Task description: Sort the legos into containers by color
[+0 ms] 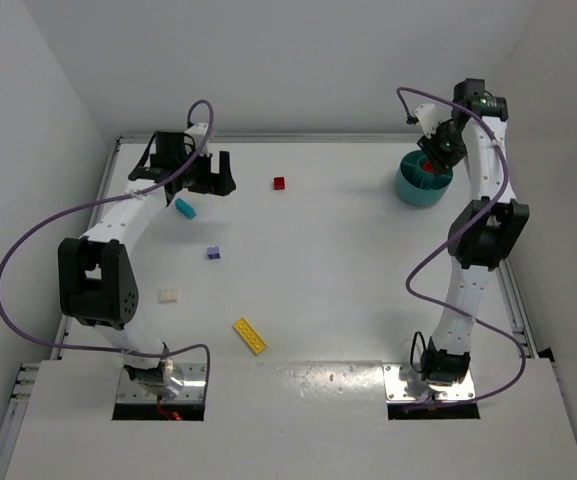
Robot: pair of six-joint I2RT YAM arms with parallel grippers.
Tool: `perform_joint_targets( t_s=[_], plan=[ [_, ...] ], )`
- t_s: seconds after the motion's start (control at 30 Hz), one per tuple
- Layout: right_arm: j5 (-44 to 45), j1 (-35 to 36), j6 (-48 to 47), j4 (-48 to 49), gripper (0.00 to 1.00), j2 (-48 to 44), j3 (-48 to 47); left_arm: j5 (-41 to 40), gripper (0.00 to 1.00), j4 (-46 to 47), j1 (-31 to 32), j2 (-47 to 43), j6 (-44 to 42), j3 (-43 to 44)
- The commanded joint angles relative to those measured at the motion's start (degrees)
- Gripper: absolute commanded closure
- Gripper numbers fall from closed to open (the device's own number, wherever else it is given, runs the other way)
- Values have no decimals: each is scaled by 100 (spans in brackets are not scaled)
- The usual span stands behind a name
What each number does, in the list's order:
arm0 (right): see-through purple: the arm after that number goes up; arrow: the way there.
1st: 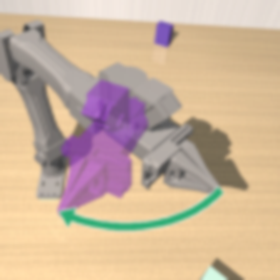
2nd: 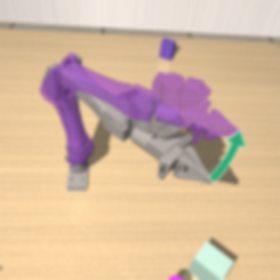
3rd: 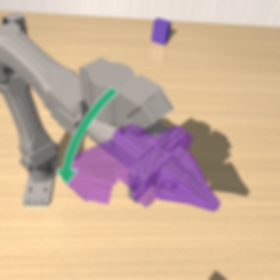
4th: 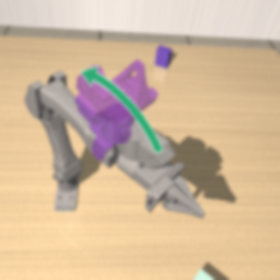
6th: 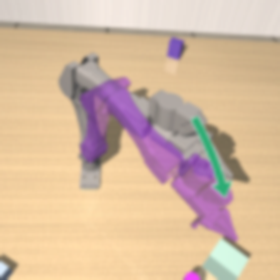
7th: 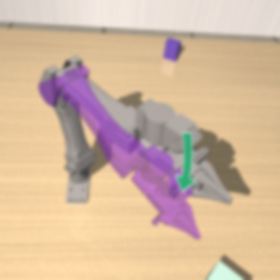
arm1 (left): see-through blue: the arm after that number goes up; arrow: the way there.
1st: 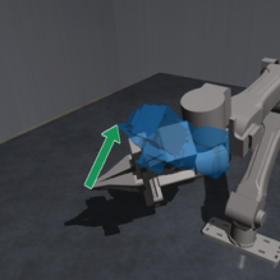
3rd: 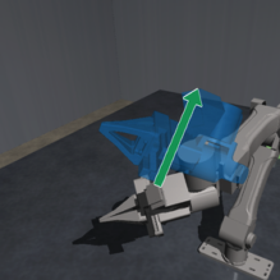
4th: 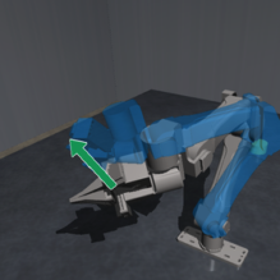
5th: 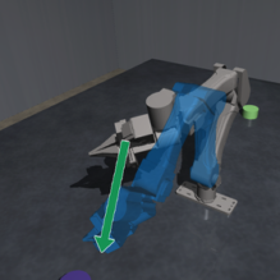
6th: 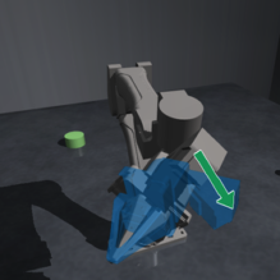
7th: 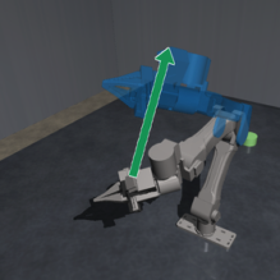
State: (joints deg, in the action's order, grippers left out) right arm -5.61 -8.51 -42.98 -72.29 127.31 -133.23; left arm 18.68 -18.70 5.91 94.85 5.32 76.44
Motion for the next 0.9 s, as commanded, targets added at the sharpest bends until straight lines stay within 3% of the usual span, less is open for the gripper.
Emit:
perform_joint_targets(
  t_s=[0.0, 0.43, 0.53, 0.7, 0.87],
  plan=[
    [244, -28, -27, 198, 100, 119, -256, 83, 0, 218, -11, -142, 92, 64],
    [525, -28, 307, 681, 100, 462, -344, 83, 0, 218, -239, -142, 92, 54],
    [525, -28, 308, 752, 92, 523, -344, 83, 0, 218, -240, -142, 92, 55],
    [525, -28, 571, 927, 64, 585, -458, 83, 0, 218, -240, -89, 92, 107],
    [420, -28, 808, 1130, 46, 453, -458, 83, 0, 218, -292, -89, 92, 107]
  ],
)
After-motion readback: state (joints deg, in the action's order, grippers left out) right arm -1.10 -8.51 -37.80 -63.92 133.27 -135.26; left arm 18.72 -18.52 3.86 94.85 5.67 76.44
